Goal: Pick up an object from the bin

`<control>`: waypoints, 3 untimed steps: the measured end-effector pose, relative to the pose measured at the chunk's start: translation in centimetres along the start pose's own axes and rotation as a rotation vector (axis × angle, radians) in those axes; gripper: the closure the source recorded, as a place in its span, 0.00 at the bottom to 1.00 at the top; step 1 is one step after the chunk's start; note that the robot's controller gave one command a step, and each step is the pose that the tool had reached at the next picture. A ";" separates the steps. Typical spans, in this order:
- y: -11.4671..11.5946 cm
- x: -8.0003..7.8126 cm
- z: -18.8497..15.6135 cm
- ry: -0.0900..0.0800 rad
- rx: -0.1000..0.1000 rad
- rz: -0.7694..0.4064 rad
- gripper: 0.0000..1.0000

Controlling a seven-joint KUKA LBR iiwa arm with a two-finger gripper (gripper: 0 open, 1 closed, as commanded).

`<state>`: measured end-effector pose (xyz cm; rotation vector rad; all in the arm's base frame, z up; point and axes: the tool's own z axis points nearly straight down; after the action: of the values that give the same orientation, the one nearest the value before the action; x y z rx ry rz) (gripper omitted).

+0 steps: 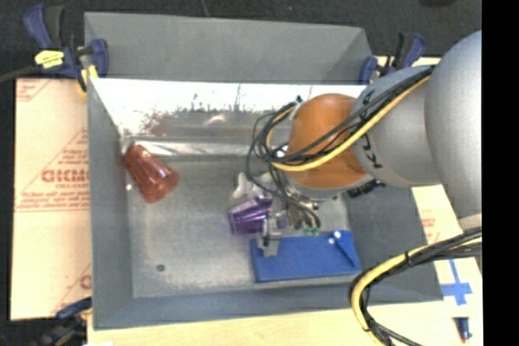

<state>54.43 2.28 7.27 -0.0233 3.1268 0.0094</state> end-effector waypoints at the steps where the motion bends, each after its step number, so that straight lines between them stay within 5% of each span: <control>1: 0.0 0.0 0.0 0.000 0.000 0.001 1.00; 3: 0.0 0.0 0.0 0.000 0.000 -0.006 1.00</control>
Offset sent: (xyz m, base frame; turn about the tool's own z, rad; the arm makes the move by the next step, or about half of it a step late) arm 0.0000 0.0000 0.0000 0.0000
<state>54.45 2.30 7.28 -0.0329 3.1265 0.0096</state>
